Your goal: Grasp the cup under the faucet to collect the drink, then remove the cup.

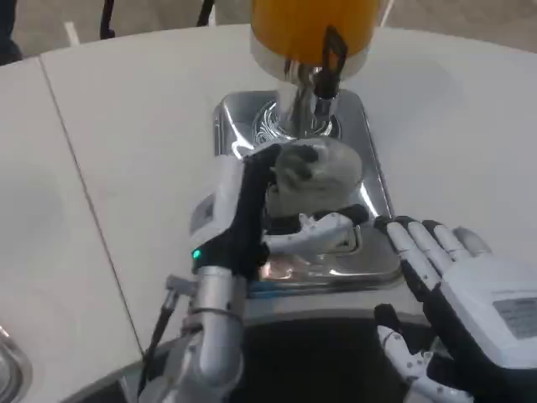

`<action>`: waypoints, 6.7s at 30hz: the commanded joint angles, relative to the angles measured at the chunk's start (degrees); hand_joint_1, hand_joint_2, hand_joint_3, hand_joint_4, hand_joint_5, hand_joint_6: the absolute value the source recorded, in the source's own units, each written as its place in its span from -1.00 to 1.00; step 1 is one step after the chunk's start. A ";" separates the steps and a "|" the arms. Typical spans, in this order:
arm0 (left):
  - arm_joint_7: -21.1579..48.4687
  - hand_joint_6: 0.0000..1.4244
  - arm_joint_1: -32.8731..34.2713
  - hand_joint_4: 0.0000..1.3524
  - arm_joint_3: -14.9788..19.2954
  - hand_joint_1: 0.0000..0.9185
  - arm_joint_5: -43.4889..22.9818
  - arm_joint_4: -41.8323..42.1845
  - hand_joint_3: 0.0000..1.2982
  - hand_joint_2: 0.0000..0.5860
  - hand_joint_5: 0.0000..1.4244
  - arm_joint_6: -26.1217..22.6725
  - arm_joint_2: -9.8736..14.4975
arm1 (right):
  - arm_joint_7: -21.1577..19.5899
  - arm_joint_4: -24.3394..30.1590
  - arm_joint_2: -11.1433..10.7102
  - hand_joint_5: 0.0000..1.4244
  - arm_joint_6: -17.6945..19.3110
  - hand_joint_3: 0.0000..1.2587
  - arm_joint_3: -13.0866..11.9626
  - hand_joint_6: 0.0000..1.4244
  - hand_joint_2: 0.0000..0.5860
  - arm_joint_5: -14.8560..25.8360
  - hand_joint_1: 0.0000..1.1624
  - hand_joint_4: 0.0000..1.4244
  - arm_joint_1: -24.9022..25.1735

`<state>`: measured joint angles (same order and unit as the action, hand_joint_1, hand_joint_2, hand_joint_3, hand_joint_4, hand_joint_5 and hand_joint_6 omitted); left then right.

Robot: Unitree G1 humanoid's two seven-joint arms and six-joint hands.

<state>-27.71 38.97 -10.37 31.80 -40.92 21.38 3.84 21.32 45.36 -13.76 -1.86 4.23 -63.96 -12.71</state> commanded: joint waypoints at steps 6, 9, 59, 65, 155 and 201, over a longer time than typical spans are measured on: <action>-4.84 1.00 6.56 0.74 -1.46 0.47 -0.09 -9.50 0.75 -0.79 1.00 1.78 -0.96 | 2.22 0.67 -0.01 -1.00 -1.34 -1.00 -0.46 -0.99 1.00 -0.42 -0.71 -1.00 0.58; -5.81 1.00 7.64 0.70 -1.96 0.47 -0.42 -11.83 0.67 -0.76 0.98 2.05 -1.24 | 2.42 0.44 0.44 -1.00 -1.57 -1.00 0.18 -0.98 1.00 -1.12 -0.71 -1.00 0.70; 7.74 -0.84 -22.82 -1.00 4.37 -0.46 5.14 32.80 -1.00 -0.86 -0.87 -5.56 22.60 | -3.17 -0.11 5.93 -1.00 -4.96 -0.98 0.14 -0.92 1.00 7.47 -0.65 -1.00 5.94; 12.82 -0.98 -33.19 -1.00 7.39 -0.80 8.31 45.24 -1.00 -0.76 -1.00 -10.18 26.53 | -3.76 -1.13 10.39 -1.00 -8.46 -0.97 2.36 -0.91 1.00 9.18 -0.59 -1.00 11.29; 18.04 -1.00 -47.23 -1.00 9.08 -0.89 12.79 56.45 -1.00 -0.75 -1.00 -17.03 18.77 | 8.94 -23.17 -5.06 -1.00 -44.52 -0.98 19.28 -0.98 0.81 41.57 -0.77 -1.00 61.80; 15.19 -1.00 -29.16 -1.00 2.39 -0.61 9.36 42.38 -1.00 -0.77 -1.00 -17.24 13.43 | -2.97 -7.31 3.46 -1.00 -45.77 -0.96 7.13 -0.98 0.99 43.48 -0.42 -1.00 45.78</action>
<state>-11.89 10.10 -7.32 41.15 1.51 3.54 17.13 18.48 36.75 -9.19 -48.77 11.45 -21.04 35.59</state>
